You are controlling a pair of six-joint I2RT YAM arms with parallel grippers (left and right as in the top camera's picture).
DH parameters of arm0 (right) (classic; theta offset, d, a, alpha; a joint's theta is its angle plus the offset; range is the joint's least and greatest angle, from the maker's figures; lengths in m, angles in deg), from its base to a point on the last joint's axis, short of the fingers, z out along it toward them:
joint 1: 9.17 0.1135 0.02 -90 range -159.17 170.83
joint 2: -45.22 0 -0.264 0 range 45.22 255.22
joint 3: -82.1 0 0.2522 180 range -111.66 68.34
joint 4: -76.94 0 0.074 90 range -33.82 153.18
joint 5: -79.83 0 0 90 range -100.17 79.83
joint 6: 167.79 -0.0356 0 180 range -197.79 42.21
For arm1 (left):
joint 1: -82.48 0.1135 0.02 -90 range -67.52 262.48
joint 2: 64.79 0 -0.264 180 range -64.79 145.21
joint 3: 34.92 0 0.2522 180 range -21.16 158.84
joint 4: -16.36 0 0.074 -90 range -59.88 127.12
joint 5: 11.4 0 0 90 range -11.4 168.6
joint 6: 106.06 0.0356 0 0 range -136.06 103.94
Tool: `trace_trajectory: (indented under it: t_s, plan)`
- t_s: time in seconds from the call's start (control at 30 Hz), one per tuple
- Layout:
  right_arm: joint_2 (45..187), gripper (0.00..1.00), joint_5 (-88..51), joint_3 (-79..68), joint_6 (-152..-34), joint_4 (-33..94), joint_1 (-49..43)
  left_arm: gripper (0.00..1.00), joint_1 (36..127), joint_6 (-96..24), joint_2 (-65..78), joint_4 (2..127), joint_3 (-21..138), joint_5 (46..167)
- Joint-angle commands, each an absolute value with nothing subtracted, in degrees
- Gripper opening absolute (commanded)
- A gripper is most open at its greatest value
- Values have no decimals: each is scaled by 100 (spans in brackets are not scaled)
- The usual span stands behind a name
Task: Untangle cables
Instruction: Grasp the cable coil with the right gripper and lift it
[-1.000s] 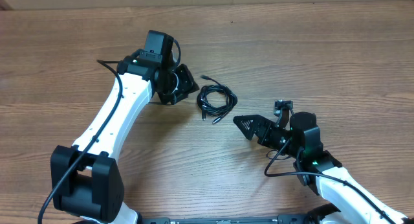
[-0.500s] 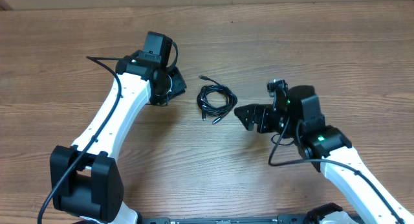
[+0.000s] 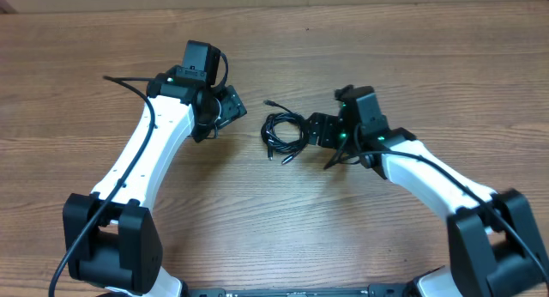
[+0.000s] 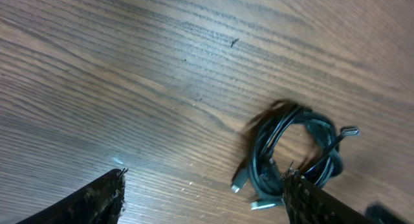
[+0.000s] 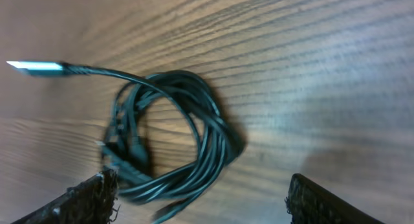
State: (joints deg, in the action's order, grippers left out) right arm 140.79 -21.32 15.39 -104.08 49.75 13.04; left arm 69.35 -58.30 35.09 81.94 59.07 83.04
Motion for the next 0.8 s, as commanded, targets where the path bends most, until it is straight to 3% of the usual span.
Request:
trace_trajectory:
  t_s: [0.0, 0.13, 0.4, 0.63, 0.77]
  plan:
    - [14396, 80, -1898, 1403, -9068, 5205, 1335, 80, 6944, -5325, 3432, 8279, 5957, 8241]
    - [14733, 76, -1772, 1403, -8633, 5417, 1337, 87, 6944, -5330, 3432, 8272, 5957, 8237]
    - [15165, 75, -1791, 1403, -7794, 6088, 1512, 88, 6942, -5332, 3432, 8274, 5957, 8241]
    - [15585, 47, -1728, 1403, -7711, 6619, 1591, 89, 6939, -5332, 3432, 8274, 5957, 8243]
    - [15834, 19, -1883, 1403, -7774, 6562, 1591, 89, 6939, -5332, 3432, 8283, 5957, 8245]
